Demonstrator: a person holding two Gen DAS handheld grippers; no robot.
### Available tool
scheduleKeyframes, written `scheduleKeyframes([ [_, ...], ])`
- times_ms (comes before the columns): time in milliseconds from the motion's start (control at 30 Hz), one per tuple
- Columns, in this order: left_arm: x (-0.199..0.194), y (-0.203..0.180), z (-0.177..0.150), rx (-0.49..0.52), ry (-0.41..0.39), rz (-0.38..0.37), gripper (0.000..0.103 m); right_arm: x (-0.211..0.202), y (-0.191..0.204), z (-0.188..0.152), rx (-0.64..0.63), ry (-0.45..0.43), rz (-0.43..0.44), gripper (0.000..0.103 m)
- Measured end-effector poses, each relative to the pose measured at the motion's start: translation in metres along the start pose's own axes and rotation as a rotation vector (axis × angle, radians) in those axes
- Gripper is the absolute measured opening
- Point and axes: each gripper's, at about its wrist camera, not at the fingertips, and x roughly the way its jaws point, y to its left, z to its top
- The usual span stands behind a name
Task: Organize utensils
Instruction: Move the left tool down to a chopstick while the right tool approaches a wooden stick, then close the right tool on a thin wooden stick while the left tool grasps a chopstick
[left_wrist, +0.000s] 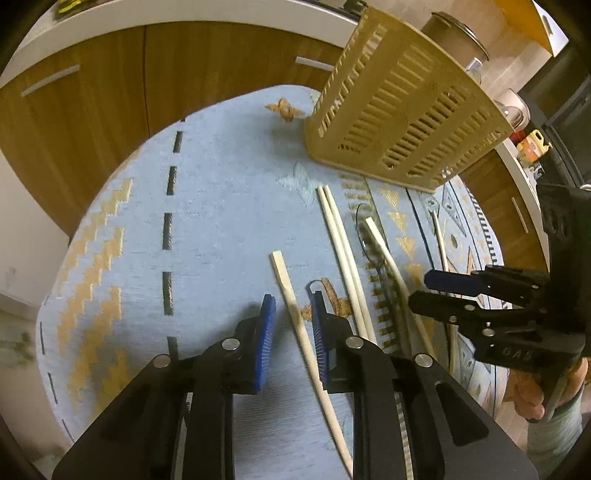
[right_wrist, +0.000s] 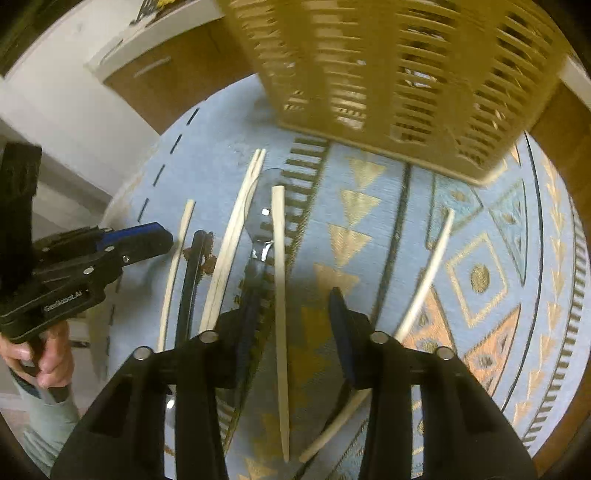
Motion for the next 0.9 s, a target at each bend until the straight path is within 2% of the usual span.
scheduleKeyframes([
  [267,0.009,-0.010,0.004,0.028,0.008,0.044,0.017,0.013,0.022,0.007,-0.080,-0.025,-0.116,0.027],
  [433,0.012,-0.017,0.006,0.064,0.006,0.087,0.017,0.026,0.040,0.013,-0.134,-0.029,-0.177,0.015],
  [533,0.012,-0.019,0.007,0.072,0.006,0.092,0.017,0.031,0.044,0.016,-0.148,-0.030,-0.182,0.005],
  [767,0.011,-0.011,0.009,0.050,0.030,0.047,0.017,0.025,0.024,0.012,-0.087,-0.026,-0.169,0.004],
  [900,0.012,-0.017,0.010,0.083,0.047,0.087,0.017,0.028,0.018,0.017,-0.070,0.002,-0.147,0.004],
])
